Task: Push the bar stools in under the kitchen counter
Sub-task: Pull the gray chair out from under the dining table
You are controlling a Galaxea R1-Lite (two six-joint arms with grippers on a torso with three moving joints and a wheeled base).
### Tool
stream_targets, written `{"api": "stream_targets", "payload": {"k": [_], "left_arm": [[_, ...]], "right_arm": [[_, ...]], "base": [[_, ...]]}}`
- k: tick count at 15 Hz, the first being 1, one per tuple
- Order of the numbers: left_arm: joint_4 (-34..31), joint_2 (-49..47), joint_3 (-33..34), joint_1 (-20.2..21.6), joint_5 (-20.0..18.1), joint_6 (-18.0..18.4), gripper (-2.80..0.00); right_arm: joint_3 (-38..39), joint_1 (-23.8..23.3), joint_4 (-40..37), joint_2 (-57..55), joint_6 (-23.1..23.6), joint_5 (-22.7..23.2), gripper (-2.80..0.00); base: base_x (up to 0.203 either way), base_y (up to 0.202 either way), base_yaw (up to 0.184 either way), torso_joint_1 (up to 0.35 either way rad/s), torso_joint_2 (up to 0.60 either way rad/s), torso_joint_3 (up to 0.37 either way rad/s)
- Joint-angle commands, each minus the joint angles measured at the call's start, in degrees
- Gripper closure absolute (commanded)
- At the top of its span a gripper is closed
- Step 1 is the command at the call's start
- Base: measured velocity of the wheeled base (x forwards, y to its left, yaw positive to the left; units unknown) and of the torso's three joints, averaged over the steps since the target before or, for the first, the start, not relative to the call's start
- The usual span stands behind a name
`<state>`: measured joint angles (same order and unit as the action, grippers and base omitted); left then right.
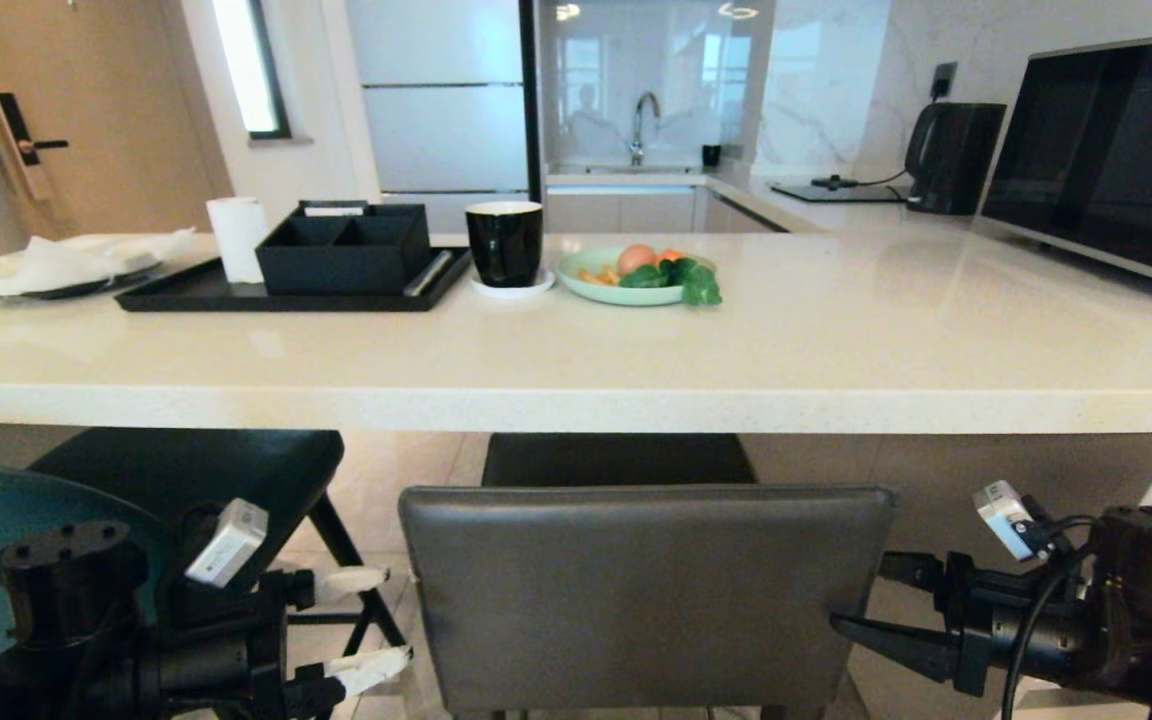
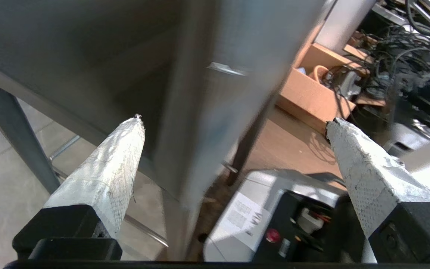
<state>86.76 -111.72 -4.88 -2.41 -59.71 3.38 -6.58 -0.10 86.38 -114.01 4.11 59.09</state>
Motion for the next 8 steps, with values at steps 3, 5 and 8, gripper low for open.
{"api": "stream_targets", "payload": {"k": [3, 5, 8], "left_arm": [[0.9, -5.4, -4.4, 1.0, -0.1, 0.0, -2.8], [0.9, -5.6, -4.8, 1.2, -0.1, 0.0, -2.8], [0.9, -5.8, -6.9, -2.8, 0.0, -0.1, -2.8]], "right_arm": [[-3.6, 0.3, 0.5, -3.3, -0.8, 1.9, -2.8], [-4.6, 0.7, 0.5, -3.7, -0.8, 2.5, -2.8], [-5.8, 2.8, 0.5, -3.9, -2.0, 4.5, -2.8]], "base": [[0.0, 0.0, 0.0, 0.0, 0.0, 0.0], [0.0, 0.0, 0.0, 0.0, 0.0, 0.0], [0.0, 0.0, 0.0, 0.0, 0.0, 0.0]]}}
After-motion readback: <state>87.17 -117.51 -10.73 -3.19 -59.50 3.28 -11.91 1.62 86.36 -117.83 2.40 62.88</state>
